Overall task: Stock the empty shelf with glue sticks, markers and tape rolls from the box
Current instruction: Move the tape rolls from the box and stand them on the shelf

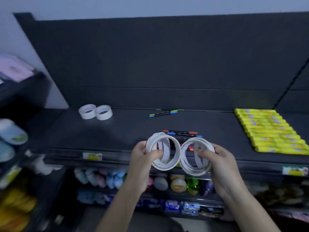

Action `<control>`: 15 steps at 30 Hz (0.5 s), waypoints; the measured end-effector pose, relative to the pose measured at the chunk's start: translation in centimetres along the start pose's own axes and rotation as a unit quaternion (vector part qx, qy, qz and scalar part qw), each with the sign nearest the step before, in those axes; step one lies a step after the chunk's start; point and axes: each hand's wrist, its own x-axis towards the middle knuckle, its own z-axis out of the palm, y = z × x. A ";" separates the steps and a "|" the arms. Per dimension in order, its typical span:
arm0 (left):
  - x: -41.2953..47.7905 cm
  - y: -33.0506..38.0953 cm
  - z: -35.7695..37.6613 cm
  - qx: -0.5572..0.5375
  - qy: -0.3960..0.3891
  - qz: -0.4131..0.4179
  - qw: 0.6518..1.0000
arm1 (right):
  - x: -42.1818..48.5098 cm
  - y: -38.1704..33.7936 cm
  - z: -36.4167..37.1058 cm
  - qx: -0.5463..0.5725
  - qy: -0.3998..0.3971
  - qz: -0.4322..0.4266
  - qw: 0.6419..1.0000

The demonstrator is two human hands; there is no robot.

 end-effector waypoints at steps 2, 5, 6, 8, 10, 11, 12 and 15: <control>0.3 0.2 -2.0 -0.020 0.040 -0.008 0.999 | 1.1 0.5 2.3 -0.002 -0.029 0.008 1.000; 1.3 0.2 -4.9 -0.048 0.084 -0.022 0.995 | 2.7 1.5 5.7 -0.003 -0.066 0.011 0.998; 1.8 0.2 -5.8 -0.052 0.100 -0.028 0.993 | 3.3 1.8 6.7 -0.003 -0.077 0.016 0.997; 2.9 0.4 -7.4 -0.063 0.124 -0.037 0.990 | 4.5 2.6 8.9 0.006 -0.094 0.027 0.995; 4.3 0.7 -8.6 -0.076 0.139 -0.041 0.987 | 5.9 3.2 10.9 0.014 -0.106 0.039 0.994; 5.1 0.8 -9.3 -0.080 0.147 -0.044 0.985 | 6.7 3.5 11.9 0.015 -0.113 0.048 0.992; 5.9 0.8 -10.0 -0.082 0.154 -0.048 0.983 | 7.5 3.7 12.9 0.017 -0.120 0.060 0.991; 8.4 1.1 -12.1 -0.078 0.173 -0.068 0.979 | 10.0 4.4 15.7 0.020 -0.142 0.094 0.985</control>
